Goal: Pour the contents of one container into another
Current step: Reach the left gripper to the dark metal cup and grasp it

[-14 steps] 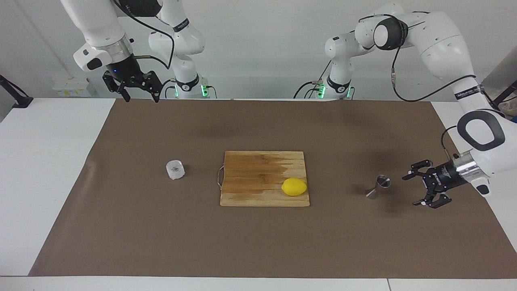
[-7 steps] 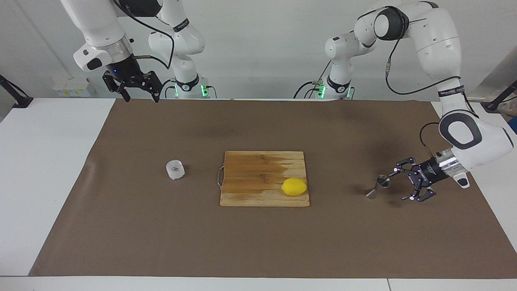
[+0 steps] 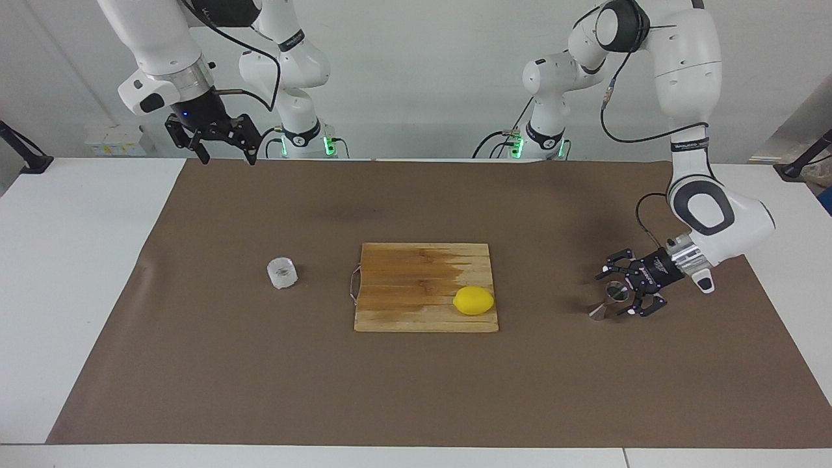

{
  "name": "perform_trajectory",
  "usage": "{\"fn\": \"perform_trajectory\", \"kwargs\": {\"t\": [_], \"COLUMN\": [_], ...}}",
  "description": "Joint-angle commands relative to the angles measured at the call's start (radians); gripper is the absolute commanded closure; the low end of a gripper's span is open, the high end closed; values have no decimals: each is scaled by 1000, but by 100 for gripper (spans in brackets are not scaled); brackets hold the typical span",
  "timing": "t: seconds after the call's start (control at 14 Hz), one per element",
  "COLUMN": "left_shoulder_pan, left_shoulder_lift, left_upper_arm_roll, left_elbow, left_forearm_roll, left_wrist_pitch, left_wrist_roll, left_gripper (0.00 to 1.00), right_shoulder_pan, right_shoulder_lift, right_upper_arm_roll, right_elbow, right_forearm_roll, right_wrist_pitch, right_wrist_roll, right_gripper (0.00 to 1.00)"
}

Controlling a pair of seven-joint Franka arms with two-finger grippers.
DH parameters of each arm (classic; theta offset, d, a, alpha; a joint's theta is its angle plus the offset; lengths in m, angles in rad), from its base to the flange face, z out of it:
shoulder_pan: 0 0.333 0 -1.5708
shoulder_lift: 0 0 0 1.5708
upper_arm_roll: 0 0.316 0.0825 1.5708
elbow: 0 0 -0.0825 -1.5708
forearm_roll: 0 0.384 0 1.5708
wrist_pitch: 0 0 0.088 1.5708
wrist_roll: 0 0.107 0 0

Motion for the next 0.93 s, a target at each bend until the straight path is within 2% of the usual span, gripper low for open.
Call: {"fn": "perform_trajectory", "kwargs": {"t": [0.0, 0.43, 0.64, 0.71, 0.79, 0.86], "left_shoulder_pan": [-13, -21, -21, -21, -23, -21], "left_shoulder_lift": [-59, -67, -67, -67, -67, -67], "left_upper_arm_roll": [9, 9, 9, 9, 9, 9], "left_elbow": [-93, -118, -118, -118, -119, -119], "left_forearm_roll": [-104, -262, -275, -297, -325, -331], "left_wrist_pitch": [58, 90, 97, 97, 101, 100], "left_wrist_roll": [88, 208, 228, 263, 278, 280], "left_gripper": [0, 0, 0, 2, 10, 23], "right_shoulder_pan": [-10, -10, -10, -10, -10, -10], "right_shoulder_lift": [-3, -3, -3, -3, -3, -3], "right_upper_arm_roll": [4, 4, 4, 4, 4, 4], "right_elbow": [7, 7, 7, 7, 7, 7], "right_forearm_roll": [22, 22, 22, 22, 24, 22], "right_wrist_pitch": [-14, -14, -14, -14, -14, -14], "right_wrist_roll": [11, 11, 11, 11, 11, 11], "right_gripper": [0, 0, 0, 0, 0, 0]}}
